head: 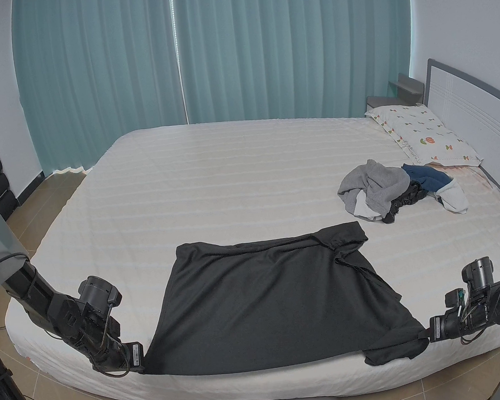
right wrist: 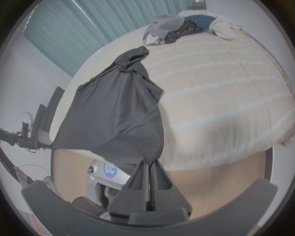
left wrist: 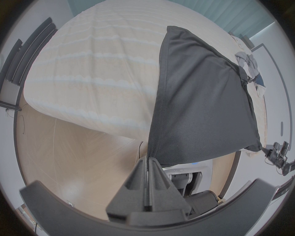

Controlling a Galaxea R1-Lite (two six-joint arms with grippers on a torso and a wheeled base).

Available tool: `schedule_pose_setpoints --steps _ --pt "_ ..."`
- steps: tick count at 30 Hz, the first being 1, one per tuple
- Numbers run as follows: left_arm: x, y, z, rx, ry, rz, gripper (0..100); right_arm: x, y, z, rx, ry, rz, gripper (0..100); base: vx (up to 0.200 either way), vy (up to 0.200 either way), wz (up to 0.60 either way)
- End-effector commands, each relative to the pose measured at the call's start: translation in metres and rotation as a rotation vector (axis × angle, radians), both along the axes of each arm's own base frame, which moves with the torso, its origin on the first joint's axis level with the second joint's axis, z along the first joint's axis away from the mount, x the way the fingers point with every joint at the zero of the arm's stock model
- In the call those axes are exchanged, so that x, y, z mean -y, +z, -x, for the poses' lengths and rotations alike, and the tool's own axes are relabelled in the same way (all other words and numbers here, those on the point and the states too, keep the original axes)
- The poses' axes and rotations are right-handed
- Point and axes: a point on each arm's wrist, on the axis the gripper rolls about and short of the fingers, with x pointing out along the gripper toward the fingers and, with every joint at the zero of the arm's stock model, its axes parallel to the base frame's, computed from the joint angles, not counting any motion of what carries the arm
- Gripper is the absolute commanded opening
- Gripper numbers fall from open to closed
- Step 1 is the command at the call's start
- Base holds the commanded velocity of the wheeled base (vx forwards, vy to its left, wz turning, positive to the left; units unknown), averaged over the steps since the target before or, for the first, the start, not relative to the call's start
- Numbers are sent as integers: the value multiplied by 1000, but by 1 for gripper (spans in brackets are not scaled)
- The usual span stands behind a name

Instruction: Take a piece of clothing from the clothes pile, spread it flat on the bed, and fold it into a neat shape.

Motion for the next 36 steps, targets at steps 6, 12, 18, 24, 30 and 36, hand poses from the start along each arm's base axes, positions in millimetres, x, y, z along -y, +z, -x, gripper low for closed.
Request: schedule_pose_setpoints --steps 6,12,18,24,30,36 --pt "5 -10 5 -104 -49 -24 0 2 -27 -9 -43 -11 68 0 0 0 0" --pt "6 -12 4 -108 -51 -28 100 0 -29 -8 -52 -4 64 100 0 0 0" --pt "6 -9 2 -93 -45 -25 100 -1 -20 -14 -1 -16 57 100 0 0 0" --pt "-1 4 -14 -14 4 14 100 -1 6 -31 150 -176 -45 100 0 0 0" --pt "1 9 -24 92 38 91 100 -4 -6 -29 106 -165 -42 100 0 0 0" --pt "4 10 -38 168 139 154 100 -4 -9 -31 100 -164 -51 100 0 0 0"
